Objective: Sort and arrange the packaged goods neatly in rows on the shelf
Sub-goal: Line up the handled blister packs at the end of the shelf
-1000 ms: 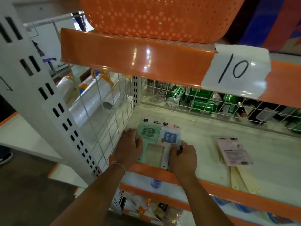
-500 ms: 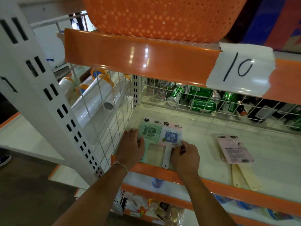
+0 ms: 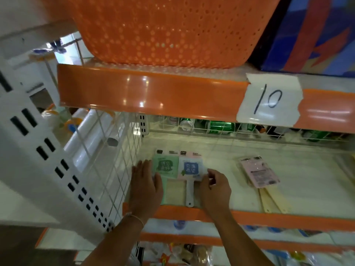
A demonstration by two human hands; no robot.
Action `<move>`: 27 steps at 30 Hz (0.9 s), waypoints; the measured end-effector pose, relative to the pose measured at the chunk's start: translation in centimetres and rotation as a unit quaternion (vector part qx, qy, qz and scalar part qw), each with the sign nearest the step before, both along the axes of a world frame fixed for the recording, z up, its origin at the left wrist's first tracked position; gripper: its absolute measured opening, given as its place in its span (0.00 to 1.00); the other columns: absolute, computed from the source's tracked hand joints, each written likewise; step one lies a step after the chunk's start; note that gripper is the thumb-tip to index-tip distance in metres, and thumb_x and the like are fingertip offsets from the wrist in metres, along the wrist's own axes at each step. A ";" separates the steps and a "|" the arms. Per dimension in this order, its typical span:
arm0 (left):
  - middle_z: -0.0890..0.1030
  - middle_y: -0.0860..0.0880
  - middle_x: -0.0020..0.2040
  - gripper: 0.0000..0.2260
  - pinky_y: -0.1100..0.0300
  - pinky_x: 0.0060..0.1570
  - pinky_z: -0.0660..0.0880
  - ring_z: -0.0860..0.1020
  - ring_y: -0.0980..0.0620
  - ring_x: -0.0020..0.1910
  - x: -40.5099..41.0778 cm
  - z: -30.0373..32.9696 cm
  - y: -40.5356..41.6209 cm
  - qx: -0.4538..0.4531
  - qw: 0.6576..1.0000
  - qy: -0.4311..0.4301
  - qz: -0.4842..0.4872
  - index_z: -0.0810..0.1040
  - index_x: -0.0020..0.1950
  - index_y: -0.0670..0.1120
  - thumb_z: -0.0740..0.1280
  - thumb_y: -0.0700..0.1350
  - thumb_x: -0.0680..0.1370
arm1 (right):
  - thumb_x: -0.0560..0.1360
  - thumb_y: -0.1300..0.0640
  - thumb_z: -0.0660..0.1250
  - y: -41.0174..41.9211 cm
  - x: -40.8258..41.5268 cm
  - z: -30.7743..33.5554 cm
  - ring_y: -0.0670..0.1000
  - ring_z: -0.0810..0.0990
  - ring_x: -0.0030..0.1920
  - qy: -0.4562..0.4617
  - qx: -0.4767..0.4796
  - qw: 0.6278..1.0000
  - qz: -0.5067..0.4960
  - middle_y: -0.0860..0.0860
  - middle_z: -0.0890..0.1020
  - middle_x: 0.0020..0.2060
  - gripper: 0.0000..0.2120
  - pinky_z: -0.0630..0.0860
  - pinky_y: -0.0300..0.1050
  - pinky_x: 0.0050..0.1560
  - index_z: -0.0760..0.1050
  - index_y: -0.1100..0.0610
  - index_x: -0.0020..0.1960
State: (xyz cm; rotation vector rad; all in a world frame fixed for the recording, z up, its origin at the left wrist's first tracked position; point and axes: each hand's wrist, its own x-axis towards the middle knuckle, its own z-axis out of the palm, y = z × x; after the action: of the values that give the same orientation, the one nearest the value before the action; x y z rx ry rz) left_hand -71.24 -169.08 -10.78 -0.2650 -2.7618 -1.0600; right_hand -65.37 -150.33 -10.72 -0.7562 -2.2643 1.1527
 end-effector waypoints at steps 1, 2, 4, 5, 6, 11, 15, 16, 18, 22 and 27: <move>0.71 0.38 0.68 0.22 0.44 0.74 0.58 0.64 0.39 0.72 0.2 0.2 0.3 0.006 1.000 0.014 -0.004 0.68 0.70 0.40 0.54 0.50 0.79 | 0.77 0.59 0.66 0.0 0.3 0.2 0.48 0.78 0.46 0.022 -0.005 1.000 -0.003 0.50 0.80 0.49 0.10 0.69 0.26 0.44 0.79 0.58 0.57; 0.72 0.38 0.68 0.24 0.44 0.74 0.57 0.64 0.40 0.72 0.5 0.4 0.7 0.013 0.999 0.030 -0.009 0.69 0.69 0.39 0.53 0.51 0.79 | 0.77 0.59 0.66 0.1 0.6 0.3 0.47 0.78 0.46 0.045 -0.008 0.999 -0.004 0.48 0.80 0.48 0.09 0.71 0.28 0.46 0.79 0.57 0.57; 0.73 0.37 0.67 0.25 0.46 0.73 0.57 0.66 0.40 0.71 1.5 1.2 2.0 0.027 0.998 0.053 -0.030 0.70 0.68 0.38 0.52 0.51 0.78 | 0.77 0.59 0.67 0.6 1.3 0.8 0.45 0.78 0.45 0.090 0.000 0.996 0.000 0.45 0.79 0.46 0.08 0.76 0.37 0.46 0.79 0.55 0.55; 0.74 0.38 0.67 0.25 0.47 0.72 0.58 0.67 0.40 0.70 2.1 1.8 2.9 0.030 0.996 0.062 -0.047 0.71 0.68 0.38 0.52 0.51 0.78 | 0.76 0.58 0.66 1.3 1.7 1.1 0.46 0.78 0.45 0.110 0.016 0.994 -0.003 0.45 0.78 0.45 0.08 0.77 0.40 0.45 0.79 0.55 0.55; 0.74 0.39 0.66 0.24 0.48 0.71 0.58 0.68 0.41 0.70 2.7 2.2 3.8 0.029 0.995 0.071 -0.067 0.72 0.67 0.38 0.53 0.51 0.78 | 0.75 0.57 0.66 2.3 2.1 1.3 0.47 0.78 0.45 0.126 0.044 0.991 -0.016 0.46 0.79 0.45 0.09 0.77 0.42 0.46 0.79 0.55 0.54; 0.75 0.41 0.66 0.24 0.50 0.69 0.65 0.71 0.43 0.67 5.2 2.9 9.0 0.029 0.987 0.051 -0.149 0.73 0.68 0.39 0.53 0.53 0.80 | 0.69 0.46 0.63 11.9 3.9 1.4 0.61 0.79 0.53 0.022 0.230 0.969 -0.087 0.59 0.83 0.47 0.20 0.72 0.51 0.56 0.82 0.60 0.49; 0.75 0.44 0.67 0.22 0.54 0.68 0.67 0.70 0.46 0.69 6.6 2.8 14.2 0.030 0.985 0.024 -0.167 0.72 0.69 0.42 0.55 0.52 0.80 | 0.62 0.35 0.71 16.0 5.0 1.8 0.62 0.74 0.62 -0.184 0.201 0.961 -0.038 0.59 0.76 0.63 0.35 0.70 0.53 0.62 0.77 0.54 0.64; 0.74 0.44 0.68 0.22 0.57 0.70 0.64 0.68 0.47 0.71 7.0 3.0 15.5 0.033 0.985 0.013 -0.170 0.71 0.70 0.43 0.55 0.51 0.80 | 0.62 0.35 0.73 16.2 5.2 2.0 0.61 0.71 0.65 -0.212 0.192 0.958 -0.020 0.57 0.73 0.66 0.39 0.68 0.53 0.64 0.73 0.52 0.68; 0.71 0.45 0.70 0.23 0.62 0.70 0.58 0.65 0.48 0.73 7.7 3.5 17.8 0.036 0.984 -0.006 -0.172 0.70 0.71 0.43 0.54 0.51 0.80 | 0.63 0.36 0.72 16.5 5.6 1.9 0.60 0.69 0.66 -0.233 0.186 0.955 0.002 0.55 0.70 0.68 0.42 0.67 0.54 0.65 0.67 0.51 0.72; 0.70 0.44 0.71 0.24 0.69 0.67 0.54 0.64 0.49 0.73 8.6 4.2 20.5 0.032 0.986 -0.019 -0.160 0.69 0.72 0.43 0.53 0.52 0.79 | 0.59 0.38 0.73 17.9 5.7 1.9 0.61 0.72 0.62 -0.221 0.132 0.966 0.019 0.54 0.75 0.63 0.37 0.70 0.53 0.62 0.75 0.50 0.66; 0.71 0.47 0.70 0.24 0.71 0.66 0.54 0.65 0.53 0.72 8.9 4.4 21.3 0.030 0.990 -0.022 -0.133 0.71 0.70 0.46 0.52 0.55 0.79 | 0.63 0.46 0.78 19.1 6.9 5.7 0.50 0.82 0.43 -0.031 -0.064 0.997 0.038 0.50 0.84 0.42 0.19 0.77 0.41 0.44 0.82 0.52 0.51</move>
State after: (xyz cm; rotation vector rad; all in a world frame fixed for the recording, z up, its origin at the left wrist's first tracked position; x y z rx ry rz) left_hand -62.36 -147.79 -6.34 -0.6249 -2.7817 -1.2208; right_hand -58.43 -131.22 -5.03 -0.7702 -2.3042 1.3389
